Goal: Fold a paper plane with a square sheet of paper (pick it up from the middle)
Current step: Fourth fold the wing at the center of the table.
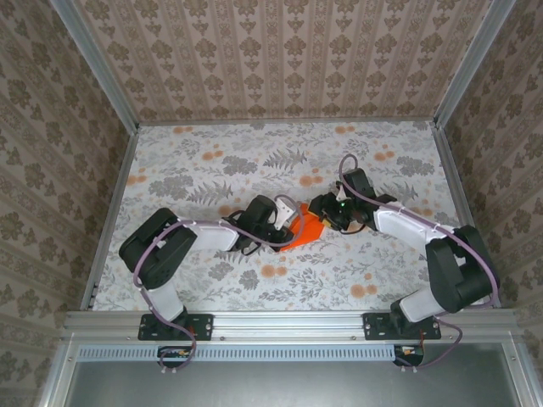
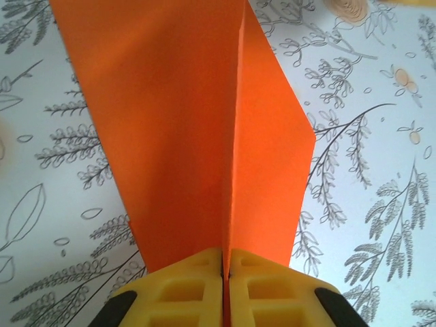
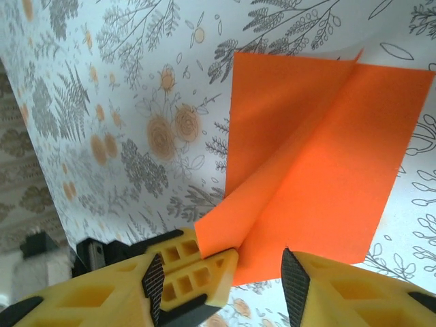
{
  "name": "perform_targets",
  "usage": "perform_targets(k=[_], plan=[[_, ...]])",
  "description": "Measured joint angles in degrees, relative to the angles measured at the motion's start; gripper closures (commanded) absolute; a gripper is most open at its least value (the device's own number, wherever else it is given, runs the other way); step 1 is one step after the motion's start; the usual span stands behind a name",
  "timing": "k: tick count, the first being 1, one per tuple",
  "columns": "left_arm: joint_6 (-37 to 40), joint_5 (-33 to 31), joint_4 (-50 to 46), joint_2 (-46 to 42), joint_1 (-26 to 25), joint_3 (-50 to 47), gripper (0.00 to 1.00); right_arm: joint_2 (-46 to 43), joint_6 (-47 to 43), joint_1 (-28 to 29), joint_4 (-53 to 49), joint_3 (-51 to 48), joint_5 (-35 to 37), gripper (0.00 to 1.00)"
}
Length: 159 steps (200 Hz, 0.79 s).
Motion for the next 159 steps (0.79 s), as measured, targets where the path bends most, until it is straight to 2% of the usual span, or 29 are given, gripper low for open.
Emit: perform_targets(k=[57,92,159], plan=[[-5.6,5.7,-3.9,2.0,0.5,4.0,0.94,-0.7,-6.2,0.0,5.0,-4.8,-2.6,0.51],[-8.5,9.1,-5.0,2.0,2.0,4.8,0.94,1.9,-7.0,0.0,7.2,-4.8,-3.1,0.52],[-11.0,11.3,-5.6,3.4,2.3,5.6,0.93,7.3,-5.7,0.0,9.3,-4.8,-3.4,0.49]])
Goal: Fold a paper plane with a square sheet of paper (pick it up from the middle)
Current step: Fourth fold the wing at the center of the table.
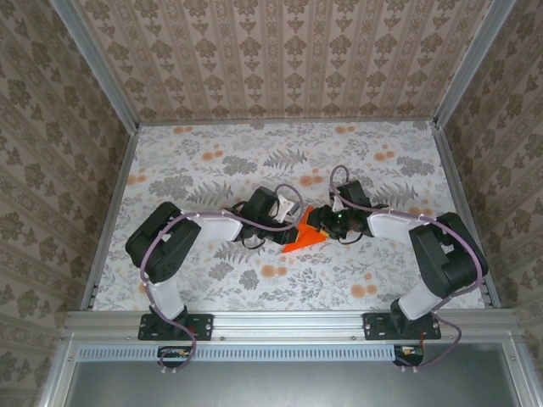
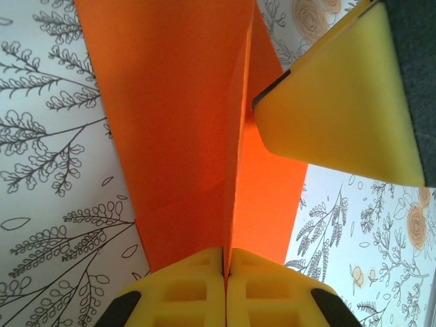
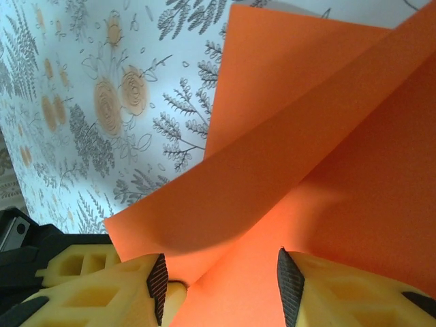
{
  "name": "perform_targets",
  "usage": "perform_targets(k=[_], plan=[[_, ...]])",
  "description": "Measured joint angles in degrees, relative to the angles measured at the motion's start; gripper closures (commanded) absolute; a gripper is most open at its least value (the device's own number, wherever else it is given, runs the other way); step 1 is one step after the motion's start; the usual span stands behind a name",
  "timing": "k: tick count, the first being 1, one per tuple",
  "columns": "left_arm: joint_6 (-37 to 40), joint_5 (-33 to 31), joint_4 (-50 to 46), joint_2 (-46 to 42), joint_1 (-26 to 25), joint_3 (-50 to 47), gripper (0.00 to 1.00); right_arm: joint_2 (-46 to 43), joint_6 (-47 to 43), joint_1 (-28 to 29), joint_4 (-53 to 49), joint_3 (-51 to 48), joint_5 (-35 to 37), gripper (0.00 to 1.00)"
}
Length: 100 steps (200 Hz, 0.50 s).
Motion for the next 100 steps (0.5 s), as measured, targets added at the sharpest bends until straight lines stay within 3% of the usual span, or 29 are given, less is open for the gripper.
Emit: perform_targets(k=[100], plan=[[-2.1,3.2,0.1,2.4,0.8,0.6,0.89,3.1,3.0,0.0,1.6,0.1,0.0,0.46]])
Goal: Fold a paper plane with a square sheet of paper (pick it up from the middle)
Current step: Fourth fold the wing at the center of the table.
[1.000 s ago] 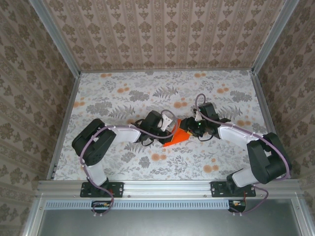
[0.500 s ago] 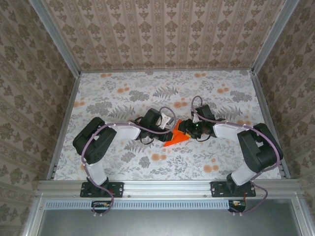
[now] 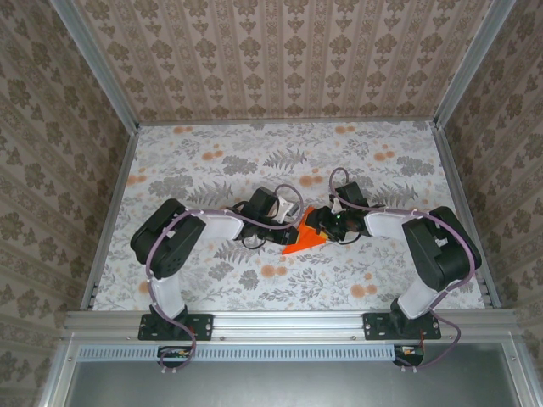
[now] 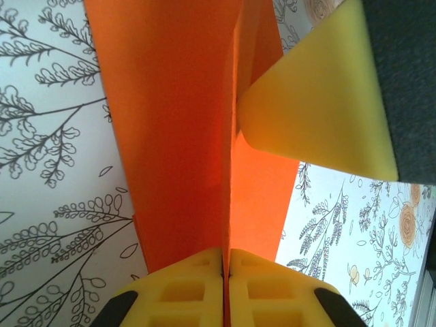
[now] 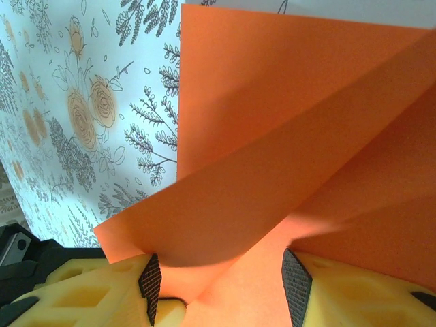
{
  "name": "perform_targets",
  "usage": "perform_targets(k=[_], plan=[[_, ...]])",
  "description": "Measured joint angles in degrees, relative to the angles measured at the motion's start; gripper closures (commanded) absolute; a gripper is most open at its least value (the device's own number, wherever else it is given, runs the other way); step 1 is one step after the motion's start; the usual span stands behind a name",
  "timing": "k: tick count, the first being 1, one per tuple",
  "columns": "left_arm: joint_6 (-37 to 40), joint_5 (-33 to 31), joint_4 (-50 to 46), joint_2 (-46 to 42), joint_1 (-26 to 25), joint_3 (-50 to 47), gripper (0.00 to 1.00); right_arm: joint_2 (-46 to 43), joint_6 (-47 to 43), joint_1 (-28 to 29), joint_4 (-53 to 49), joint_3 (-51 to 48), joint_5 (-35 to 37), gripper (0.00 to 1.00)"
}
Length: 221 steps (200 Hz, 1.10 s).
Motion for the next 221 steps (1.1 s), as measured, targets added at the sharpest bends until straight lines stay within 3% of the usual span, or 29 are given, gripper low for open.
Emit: perform_targets(k=[106,125,150,221], plan=[[-3.1,1.7,0.3,-2.8,2.1,-0.3,0.63,1.4,0.0,0.0,-3.6,2.6,0.5,0.45],[-3.6,0.2,-0.1,-6.1,2.6,-1.1,0.64,1.5,0.0,0.0,-4.1,2.9,0.5,0.45],[-4.5,-1.3,-0.3,-8.8,3.0,-1.3,0.73,1.8,-0.1,0.0,-4.8,3.4,0.6,0.45],[-7.5,-0.1,2.1,-6.8,-0.5,-1.2,0.84,2.4,-0.1,0.0,-6.3,4.4,0.6,0.44]])
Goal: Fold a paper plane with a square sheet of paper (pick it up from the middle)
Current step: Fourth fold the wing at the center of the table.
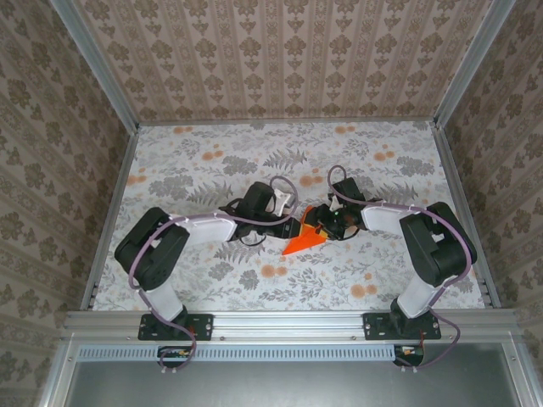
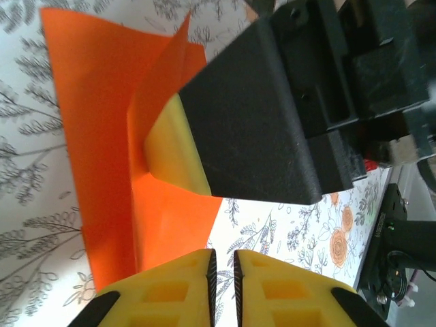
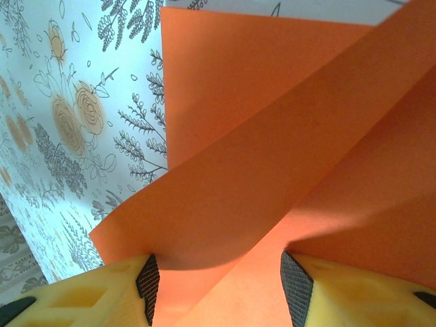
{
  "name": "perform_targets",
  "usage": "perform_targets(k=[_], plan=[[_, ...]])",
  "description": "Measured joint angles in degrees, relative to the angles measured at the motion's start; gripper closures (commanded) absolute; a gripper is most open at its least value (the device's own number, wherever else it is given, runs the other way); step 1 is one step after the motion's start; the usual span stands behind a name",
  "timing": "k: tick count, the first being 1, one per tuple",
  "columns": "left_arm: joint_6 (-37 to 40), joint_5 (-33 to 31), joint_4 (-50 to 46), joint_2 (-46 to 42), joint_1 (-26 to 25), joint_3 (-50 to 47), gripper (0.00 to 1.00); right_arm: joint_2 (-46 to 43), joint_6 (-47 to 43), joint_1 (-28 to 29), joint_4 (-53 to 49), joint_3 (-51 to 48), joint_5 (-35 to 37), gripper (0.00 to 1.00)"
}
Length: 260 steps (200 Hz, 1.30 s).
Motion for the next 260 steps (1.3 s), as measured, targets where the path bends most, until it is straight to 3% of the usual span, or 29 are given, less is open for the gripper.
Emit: perform_targets(k=[99,190,260], plan=[[-0.2,-0.8,-0.7,3.9,0.0,0.6,0.89,0.9,-1.1,0.2,-2.8,1.7,0.5,0.45],[-0.2,-1.1,-0.7,6.1,0.0,0.9,0.91,3.0,-2.9,2.7,-10.5,6.8,6.5,0.48],[-0.5,-1.1,-0.8,6.2,0.7,1.0,0.92,4.9,-3.0,3.2,-14.9,9.6,8.7,0.56]])
